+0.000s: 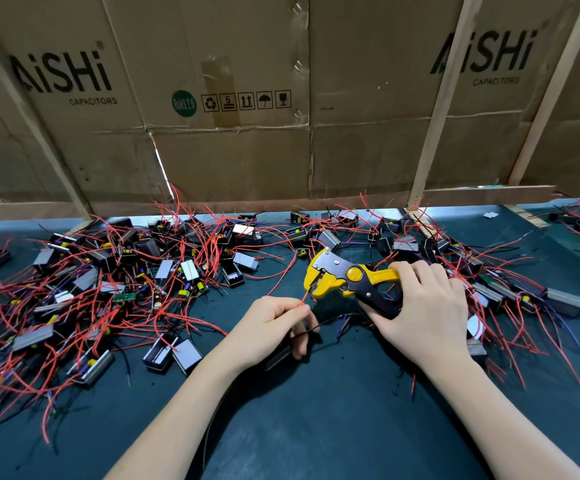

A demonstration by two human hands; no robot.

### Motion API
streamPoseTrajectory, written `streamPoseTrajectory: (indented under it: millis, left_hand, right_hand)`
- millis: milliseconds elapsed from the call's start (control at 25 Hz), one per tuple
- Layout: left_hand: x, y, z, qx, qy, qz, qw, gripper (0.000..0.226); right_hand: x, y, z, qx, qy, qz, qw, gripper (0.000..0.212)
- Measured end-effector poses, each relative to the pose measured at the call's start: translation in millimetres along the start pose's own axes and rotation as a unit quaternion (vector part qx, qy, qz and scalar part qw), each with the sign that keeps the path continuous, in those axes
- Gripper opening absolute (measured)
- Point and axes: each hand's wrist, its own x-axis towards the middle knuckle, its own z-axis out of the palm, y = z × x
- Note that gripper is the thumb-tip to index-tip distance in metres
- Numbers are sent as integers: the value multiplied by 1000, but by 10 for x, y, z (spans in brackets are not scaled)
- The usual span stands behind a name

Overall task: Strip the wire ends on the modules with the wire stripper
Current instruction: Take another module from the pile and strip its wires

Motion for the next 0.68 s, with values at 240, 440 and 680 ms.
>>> streamPoseTrajectory:
  millis: [240,440,680]
  left_hand:
    - [3,17,31,-32,1,-8,999,41]
    - [12,15,31,-53,-5,-16,998,42]
    - [5,47,22,-58,-9,-22,998,42]
  right_hand:
    - [-8,-40,-15,27,-13,5,1000,66]
    - [-4,-49,-23,11,-9,-14,1000,60]
    - [-7,-45,-19,-5,-4,-26,1000,54]
